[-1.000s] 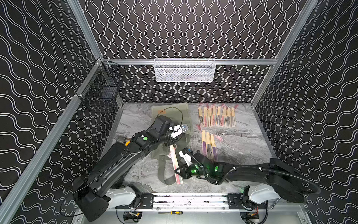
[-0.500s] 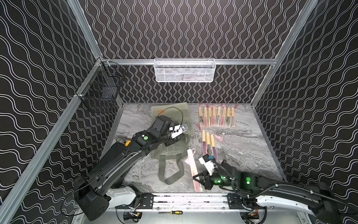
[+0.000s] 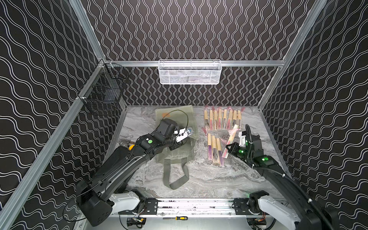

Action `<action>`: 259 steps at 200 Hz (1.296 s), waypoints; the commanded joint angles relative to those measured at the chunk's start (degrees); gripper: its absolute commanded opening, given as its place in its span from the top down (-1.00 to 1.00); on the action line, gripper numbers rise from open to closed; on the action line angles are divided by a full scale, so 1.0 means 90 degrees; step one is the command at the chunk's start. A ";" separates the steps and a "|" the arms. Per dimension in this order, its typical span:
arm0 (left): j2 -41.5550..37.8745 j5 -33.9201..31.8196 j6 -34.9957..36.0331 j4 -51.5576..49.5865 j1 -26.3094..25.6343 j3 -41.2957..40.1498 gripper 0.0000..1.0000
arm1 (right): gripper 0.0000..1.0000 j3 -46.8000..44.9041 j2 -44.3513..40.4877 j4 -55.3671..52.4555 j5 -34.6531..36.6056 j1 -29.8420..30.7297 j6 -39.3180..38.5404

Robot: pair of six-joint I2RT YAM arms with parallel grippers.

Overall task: Take out the folding fans from the tote bags
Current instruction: Place the folding fan at the center of the board.

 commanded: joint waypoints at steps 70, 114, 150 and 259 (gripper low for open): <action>-0.0057 0.0069 -0.0061 0.0273 0.0004 0.0005 1.00 | 0.83 0.1211 0.2198 -0.1357 0.0504 -0.0272 -0.1566; -0.0047 0.0119 -0.0061 0.0247 0.0010 0.0019 1.00 | 0.74 0.1306 0.2709 -0.1554 0.0512 -0.0232 -0.1712; -0.0072 0.0138 -0.0080 0.0253 0.0005 0.0020 1.00 | 0.80 0.1493 0.3065 -0.1746 0.0929 -0.0035 -0.1815; -0.0051 0.0137 -0.0066 0.0234 0.0001 0.0011 1.00 | 0.78 0.1561 0.3561 -0.1271 0.0579 0.0005 -0.1950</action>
